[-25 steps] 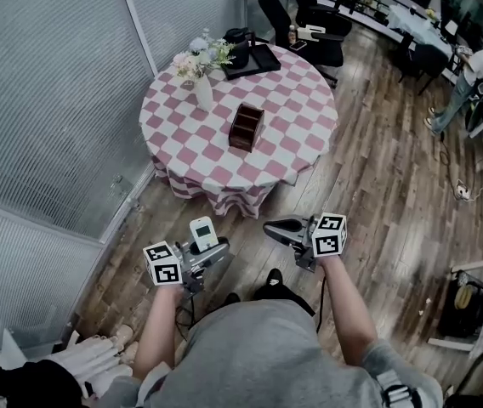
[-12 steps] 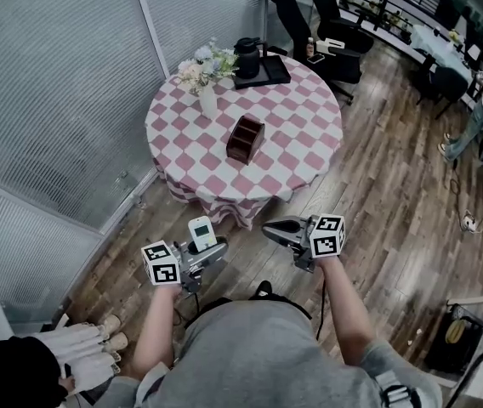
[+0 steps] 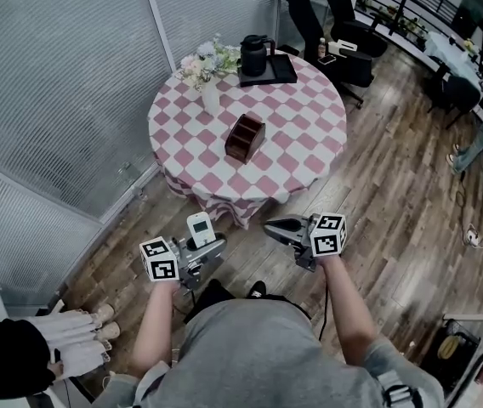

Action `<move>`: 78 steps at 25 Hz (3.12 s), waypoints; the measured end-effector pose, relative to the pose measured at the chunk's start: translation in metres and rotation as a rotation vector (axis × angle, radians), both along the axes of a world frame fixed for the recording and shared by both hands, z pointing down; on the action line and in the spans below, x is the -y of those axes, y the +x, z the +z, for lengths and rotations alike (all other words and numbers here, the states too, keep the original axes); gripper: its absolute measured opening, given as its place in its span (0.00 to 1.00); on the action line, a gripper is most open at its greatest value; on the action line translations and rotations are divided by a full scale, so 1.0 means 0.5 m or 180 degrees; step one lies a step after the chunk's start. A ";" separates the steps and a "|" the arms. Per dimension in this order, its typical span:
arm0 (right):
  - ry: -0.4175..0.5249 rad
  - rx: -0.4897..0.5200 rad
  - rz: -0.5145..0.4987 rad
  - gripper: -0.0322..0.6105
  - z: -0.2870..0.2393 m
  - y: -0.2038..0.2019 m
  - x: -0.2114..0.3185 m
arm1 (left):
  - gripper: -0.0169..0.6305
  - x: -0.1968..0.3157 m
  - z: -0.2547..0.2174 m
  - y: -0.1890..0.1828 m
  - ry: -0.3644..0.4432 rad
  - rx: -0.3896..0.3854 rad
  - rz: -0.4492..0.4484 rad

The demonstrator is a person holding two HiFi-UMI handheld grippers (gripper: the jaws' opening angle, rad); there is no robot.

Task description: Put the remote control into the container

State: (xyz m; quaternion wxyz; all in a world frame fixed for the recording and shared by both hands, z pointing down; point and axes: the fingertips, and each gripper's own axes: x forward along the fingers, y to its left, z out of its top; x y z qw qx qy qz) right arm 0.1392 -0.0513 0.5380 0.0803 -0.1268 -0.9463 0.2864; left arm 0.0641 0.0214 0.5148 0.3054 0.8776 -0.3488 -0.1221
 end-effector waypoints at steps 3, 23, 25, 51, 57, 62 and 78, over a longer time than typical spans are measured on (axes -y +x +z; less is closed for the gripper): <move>-0.0012 -0.0025 0.0012 0.08 0.003 0.003 0.018 | 0.13 0.014 -0.001 -0.003 -0.0014 -0.0017 -0.0026; -0.0024 -0.0188 0.0561 0.08 0.035 -0.098 0.163 | 0.13 0.175 0.041 -0.150 -0.0056 -0.0142 0.0401; -0.0045 -0.0212 0.0599 0.08 0.040 -0.122 0.174 | 0.13 0.193 0.043 -0.175 -0.0065 -0.0152 0.0444; 0.0013 -0.0308 0.1060 0.08 0.055 -0.272 0.286 | 0.13 0.345 0.059 -0.317 -0.0032 -0.0176 0.1101; 0.0066 -0.0272 0.0999 0.08 0.048 -0.270 0.306 | 0.13 0.360 0.059 -0.295 -0.0028 -0.0173 0.1117; 0.0104 -0.0230 0.0889 0.08 0.039 -0.289 0.313 | 0.13 0.365 0.060 -0.278 -0.0037 -0.0144 0.1186; 0.0328 0.0120 0.0253 0.30 -0.075 -0.405 0.285 | 0.13 0.355 0.070 -0.194 -0.0087 0.0010 0.1653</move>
